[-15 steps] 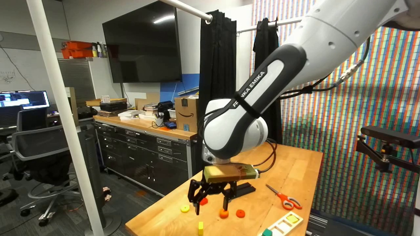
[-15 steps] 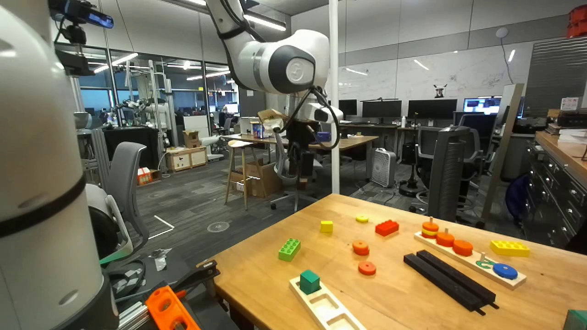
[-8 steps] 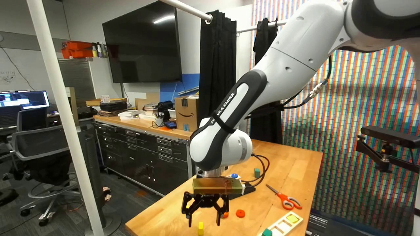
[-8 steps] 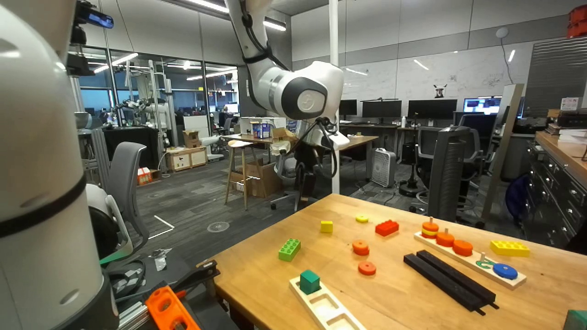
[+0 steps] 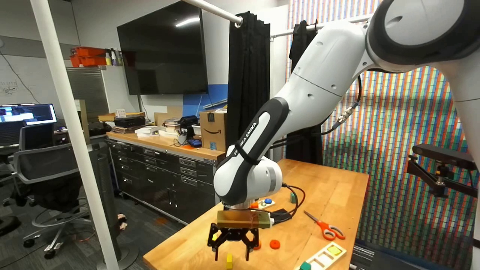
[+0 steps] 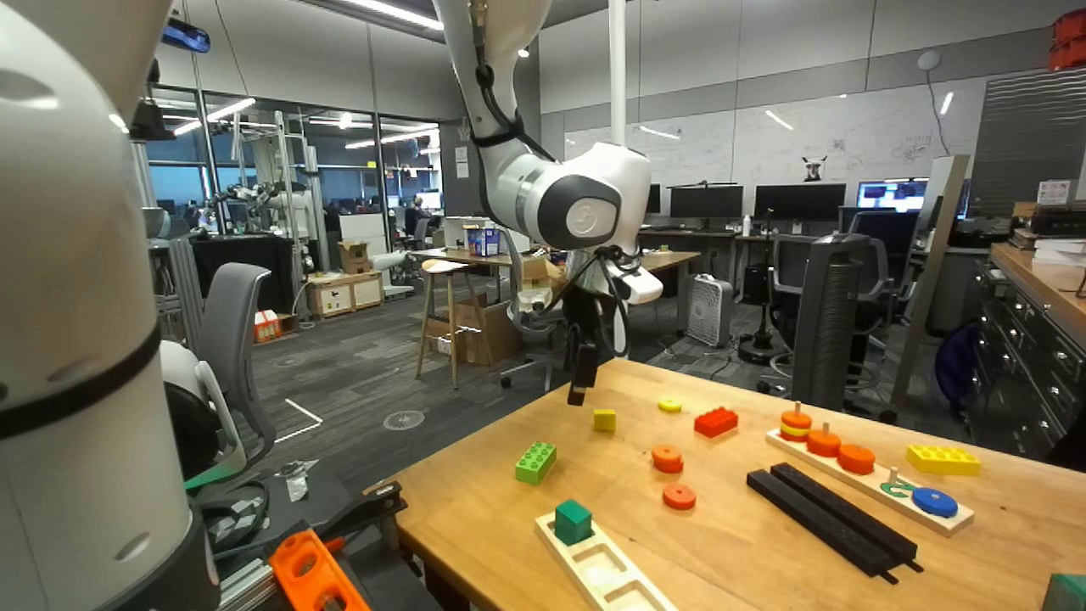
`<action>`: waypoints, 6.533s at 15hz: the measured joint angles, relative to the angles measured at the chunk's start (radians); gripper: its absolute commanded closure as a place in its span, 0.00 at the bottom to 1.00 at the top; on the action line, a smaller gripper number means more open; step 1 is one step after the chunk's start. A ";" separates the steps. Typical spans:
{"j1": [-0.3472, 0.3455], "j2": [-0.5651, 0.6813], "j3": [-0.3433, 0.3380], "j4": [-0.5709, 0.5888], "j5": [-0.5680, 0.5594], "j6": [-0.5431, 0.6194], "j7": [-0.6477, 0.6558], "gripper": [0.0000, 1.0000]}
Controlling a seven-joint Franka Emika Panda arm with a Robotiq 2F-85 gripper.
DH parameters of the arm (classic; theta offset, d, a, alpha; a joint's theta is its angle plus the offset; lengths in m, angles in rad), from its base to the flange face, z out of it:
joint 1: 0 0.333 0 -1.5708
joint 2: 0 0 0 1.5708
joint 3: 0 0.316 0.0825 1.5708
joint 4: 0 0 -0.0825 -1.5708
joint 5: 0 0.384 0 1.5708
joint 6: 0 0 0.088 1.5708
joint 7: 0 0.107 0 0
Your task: Put the yellow block on the middle compartment of the wooden tray and then put an orange block on the first rod of the wooden rack
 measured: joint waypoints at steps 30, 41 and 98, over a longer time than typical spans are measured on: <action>0.109 0.215 -0.165 0.190 -0.198 0.008 0.122 0.91; 0.142 0.137 -0.178 0.170 -0.262 -0.130 0.158 0.88; -0.316 -0.166 -0.050 -0.475 -0.051 0.273 -0.966 0.89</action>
